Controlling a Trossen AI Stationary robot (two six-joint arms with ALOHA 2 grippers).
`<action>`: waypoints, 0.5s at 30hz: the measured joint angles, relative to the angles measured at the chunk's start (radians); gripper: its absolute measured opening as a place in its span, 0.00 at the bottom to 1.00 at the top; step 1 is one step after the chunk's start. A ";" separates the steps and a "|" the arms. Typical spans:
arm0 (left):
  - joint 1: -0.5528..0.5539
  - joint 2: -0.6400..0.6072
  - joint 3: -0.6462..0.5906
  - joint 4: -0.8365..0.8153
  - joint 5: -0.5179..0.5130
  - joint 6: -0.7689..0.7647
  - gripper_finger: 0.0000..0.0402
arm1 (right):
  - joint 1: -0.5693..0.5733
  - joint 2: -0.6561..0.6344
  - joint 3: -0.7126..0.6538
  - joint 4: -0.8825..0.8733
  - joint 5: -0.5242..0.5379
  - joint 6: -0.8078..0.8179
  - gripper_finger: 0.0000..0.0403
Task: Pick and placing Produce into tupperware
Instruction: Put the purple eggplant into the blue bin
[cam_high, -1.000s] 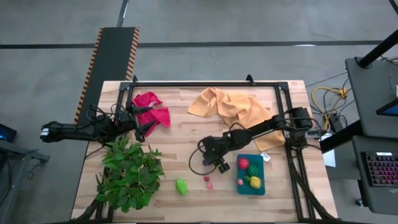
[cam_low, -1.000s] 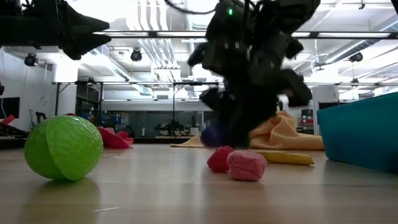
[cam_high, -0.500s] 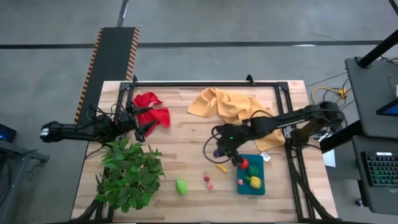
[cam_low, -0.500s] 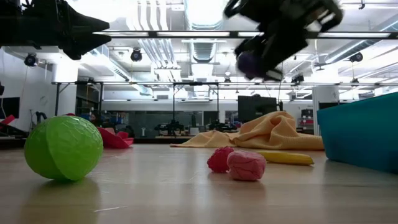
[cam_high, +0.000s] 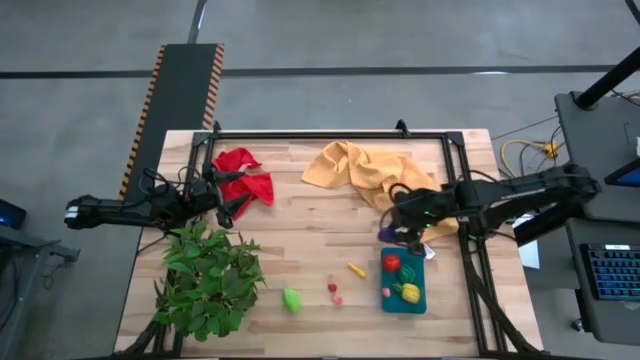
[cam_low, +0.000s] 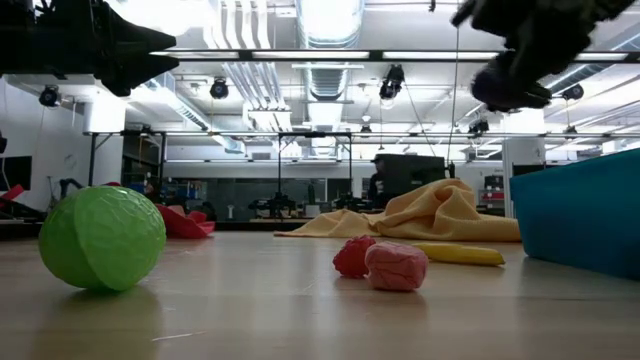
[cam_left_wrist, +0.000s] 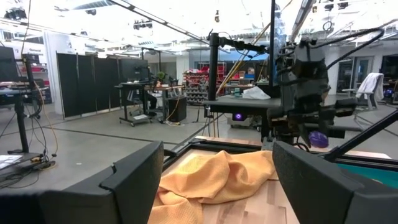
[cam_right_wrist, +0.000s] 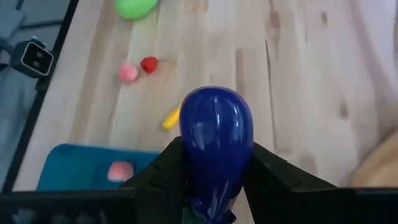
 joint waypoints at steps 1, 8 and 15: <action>0.000 0.000 0.000 0.000 0.000 0.000 0.72 | 0.006 -0.024 -0.025 0.000 0.000 0.026 0.30; 0.000 0.000 0.000 0.000 0.000 0.000 0.72 | 0.061 -0.117 -0.153 0.009 0.014 0.202 0.30; 0.000 0.001 0.000 0.000 0.000 0.000 0.72 | 0.119 -0.111 -0.207 0.045 0.016 0.324 0.30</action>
